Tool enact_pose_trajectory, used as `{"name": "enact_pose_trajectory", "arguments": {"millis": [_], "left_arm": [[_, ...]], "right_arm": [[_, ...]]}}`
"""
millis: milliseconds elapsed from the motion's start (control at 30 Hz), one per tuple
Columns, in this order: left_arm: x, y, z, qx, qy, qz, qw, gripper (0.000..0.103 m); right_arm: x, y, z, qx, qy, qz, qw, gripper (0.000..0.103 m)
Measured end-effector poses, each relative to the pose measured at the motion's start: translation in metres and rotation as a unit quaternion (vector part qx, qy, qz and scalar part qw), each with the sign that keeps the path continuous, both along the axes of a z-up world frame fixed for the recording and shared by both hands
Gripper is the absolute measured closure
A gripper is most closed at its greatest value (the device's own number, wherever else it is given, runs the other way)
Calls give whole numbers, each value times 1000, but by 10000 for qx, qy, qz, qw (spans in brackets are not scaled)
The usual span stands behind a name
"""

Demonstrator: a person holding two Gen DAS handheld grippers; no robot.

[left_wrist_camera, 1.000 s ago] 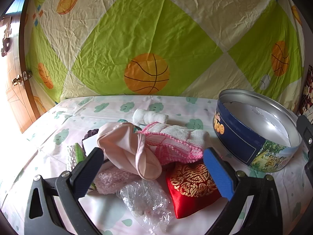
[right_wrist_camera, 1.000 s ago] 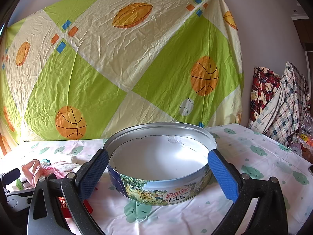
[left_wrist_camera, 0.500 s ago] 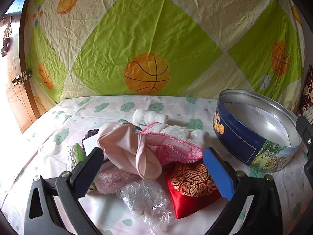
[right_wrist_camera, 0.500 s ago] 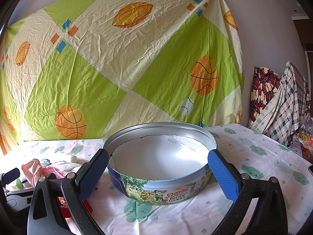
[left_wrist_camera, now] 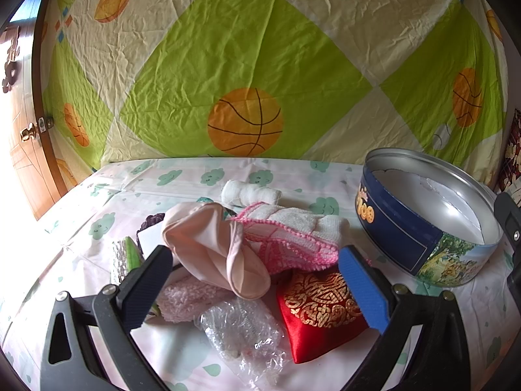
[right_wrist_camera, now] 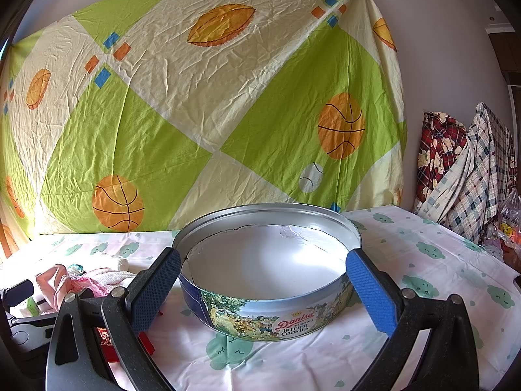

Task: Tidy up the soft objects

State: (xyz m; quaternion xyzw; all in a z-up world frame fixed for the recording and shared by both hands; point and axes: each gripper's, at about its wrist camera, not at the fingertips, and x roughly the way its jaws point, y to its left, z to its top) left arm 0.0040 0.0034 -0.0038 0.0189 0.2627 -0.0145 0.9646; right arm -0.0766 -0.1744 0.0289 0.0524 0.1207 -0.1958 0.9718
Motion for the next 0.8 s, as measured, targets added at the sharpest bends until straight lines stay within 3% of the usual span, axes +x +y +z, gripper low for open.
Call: {"name": "enact_pose_trajectory", "arguments": {"millis": [467, 800], "left_arm": [[0, 0, 0, -18, 16, 0, 10000, 0], [3, 13, -8, -323, 254, 173, 9990, 0]], "right_arm": [[3, 4, 1, 4, 12, 58, 10000, 1], [2, 7, -3, -17, 23, 212, 9998, 1]]}}
